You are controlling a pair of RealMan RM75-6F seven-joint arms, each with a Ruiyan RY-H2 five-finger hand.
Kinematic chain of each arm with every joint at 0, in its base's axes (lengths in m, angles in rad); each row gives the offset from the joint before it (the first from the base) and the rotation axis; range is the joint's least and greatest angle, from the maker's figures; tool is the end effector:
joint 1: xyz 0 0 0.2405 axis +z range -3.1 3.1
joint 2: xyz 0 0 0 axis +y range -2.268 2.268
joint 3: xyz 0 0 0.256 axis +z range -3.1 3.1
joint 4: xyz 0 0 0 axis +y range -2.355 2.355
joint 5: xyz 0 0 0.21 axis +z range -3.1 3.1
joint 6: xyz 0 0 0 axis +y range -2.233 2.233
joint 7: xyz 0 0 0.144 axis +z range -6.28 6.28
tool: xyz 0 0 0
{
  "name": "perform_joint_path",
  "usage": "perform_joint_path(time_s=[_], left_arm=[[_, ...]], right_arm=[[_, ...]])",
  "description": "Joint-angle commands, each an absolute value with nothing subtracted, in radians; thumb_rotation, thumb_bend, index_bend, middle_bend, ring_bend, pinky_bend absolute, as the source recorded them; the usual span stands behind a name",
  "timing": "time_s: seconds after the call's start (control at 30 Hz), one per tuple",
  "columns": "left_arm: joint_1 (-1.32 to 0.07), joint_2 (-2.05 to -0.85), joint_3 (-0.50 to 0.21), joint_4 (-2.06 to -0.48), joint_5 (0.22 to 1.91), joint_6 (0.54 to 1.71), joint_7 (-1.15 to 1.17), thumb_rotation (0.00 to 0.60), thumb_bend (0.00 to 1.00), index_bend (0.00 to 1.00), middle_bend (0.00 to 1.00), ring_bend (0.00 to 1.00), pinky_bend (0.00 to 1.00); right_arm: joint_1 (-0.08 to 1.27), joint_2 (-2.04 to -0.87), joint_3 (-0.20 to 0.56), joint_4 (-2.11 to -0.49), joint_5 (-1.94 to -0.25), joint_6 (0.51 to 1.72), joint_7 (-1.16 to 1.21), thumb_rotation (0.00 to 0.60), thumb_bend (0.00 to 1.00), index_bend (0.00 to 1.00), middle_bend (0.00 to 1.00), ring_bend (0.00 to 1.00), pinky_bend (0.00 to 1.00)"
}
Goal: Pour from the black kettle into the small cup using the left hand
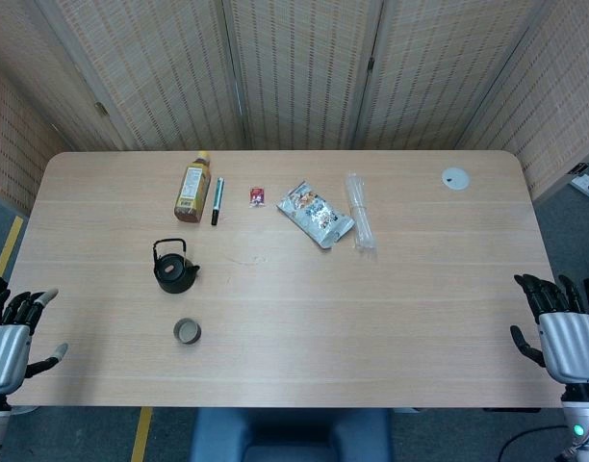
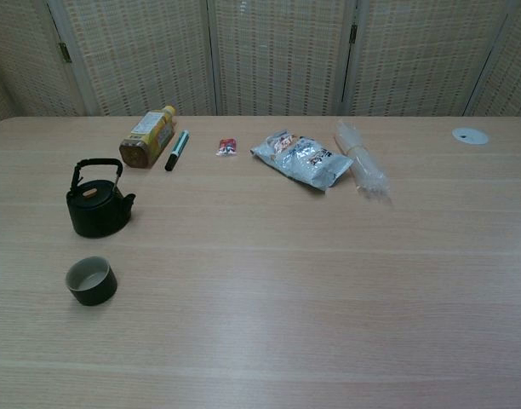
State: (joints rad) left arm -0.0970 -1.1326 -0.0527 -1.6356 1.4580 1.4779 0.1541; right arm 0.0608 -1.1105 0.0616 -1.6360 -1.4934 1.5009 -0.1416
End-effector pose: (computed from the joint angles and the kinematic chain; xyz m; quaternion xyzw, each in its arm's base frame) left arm -0.3085 0.1848 0.1541 -0.6076 -0.3604 -0.3493 0.6156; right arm -0.3101 -0.1757 0.1637 0.6057 -0.3508 0.3517 0.6216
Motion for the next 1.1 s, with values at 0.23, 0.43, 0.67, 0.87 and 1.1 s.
perform_joint_path(time_s=[0.23,0.43,0.67,0.87,1.1], left_arm=[[-0.107,-1.142,-0.057,-1.636,1.454,1.466,0.158,0.600,0.27,0.19,0.22,0.17,0.00],[-0.109,-1.144,-0.065,-1.640,1.451,1.473,0.154,0.600,0.27,0.20,0.22,0.17,0.00],[-0.110,-1.138,-0.060,-1.660,1.454,1.467,0.159,0.600,0.27,0.21,0.22,0.19,0.00],[-0.116,-1.136,-0.065,-1.665,1.451,1.463,0.165,0.600,0.28,0.22,0.22,0.20,0.00],[-0.145,-1.140,-0.077,-1.662,1.452,1.435,0.166,0.600,0.28,0.22,0.23,0.21,0.00]], right_arm=[[0.056,-1.105,0.060,-1.641,-1.493,1.503,-0.141,0.600,0.38,0.11,0.17,0.17,0.06],[0.050,-1.105,0.058,-1.638,-1.500,1.514,-0.129,0.600,0.38,0.11,0.17,0.18,0.06],[0.044,-1.108,0.056,-1.625,-1.500,1.516,-0.113,0.600,0.38,0.11,0.17,0.18,0.07],[0.046,-1.108,0.056,-1.619,-1.503,1.513,-0.105,0.600,0.38,0.11,0.17,0.18,0.07],[0.044,-1.106,0.057,-1.617,-1.509,1.519,-0.101,0.600,0.38,0.11,0.17,0.19,0.07]])
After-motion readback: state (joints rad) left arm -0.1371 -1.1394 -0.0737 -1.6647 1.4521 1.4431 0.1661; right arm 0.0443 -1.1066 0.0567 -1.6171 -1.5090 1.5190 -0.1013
